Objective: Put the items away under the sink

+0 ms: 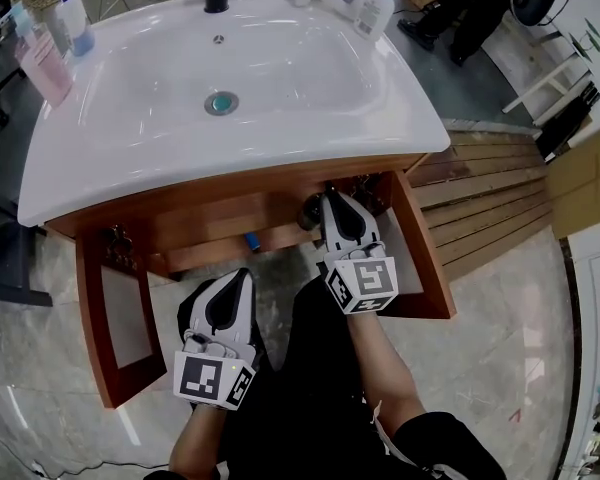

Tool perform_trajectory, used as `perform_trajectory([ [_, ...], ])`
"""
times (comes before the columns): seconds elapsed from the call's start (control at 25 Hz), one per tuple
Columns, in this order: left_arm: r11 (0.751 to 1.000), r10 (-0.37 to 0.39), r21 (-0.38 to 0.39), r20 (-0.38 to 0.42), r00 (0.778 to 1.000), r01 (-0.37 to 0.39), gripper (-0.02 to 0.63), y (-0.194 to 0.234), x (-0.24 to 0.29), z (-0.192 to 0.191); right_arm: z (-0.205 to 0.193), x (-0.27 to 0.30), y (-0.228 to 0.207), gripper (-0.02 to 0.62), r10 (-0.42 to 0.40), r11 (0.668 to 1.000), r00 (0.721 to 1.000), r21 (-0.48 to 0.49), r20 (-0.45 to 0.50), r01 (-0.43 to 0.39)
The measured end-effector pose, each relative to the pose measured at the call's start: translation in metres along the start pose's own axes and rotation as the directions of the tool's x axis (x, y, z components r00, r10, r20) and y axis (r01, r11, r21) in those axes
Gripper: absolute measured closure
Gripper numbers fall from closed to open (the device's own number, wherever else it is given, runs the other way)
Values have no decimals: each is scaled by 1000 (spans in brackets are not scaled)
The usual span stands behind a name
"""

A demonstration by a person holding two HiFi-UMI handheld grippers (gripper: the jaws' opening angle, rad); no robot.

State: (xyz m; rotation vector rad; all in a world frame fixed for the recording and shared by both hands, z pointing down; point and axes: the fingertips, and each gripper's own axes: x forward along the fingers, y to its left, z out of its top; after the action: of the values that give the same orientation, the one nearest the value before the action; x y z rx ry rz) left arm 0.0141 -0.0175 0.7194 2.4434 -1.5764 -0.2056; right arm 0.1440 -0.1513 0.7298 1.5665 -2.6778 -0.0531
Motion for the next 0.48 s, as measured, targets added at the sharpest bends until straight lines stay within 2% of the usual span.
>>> perform_trajectory([
  [0.48,1000,10,0,5,1000,-10,600,1,-4,-2,-10,35,-15,548,-24,1000,1000,-16,-1,24],
])
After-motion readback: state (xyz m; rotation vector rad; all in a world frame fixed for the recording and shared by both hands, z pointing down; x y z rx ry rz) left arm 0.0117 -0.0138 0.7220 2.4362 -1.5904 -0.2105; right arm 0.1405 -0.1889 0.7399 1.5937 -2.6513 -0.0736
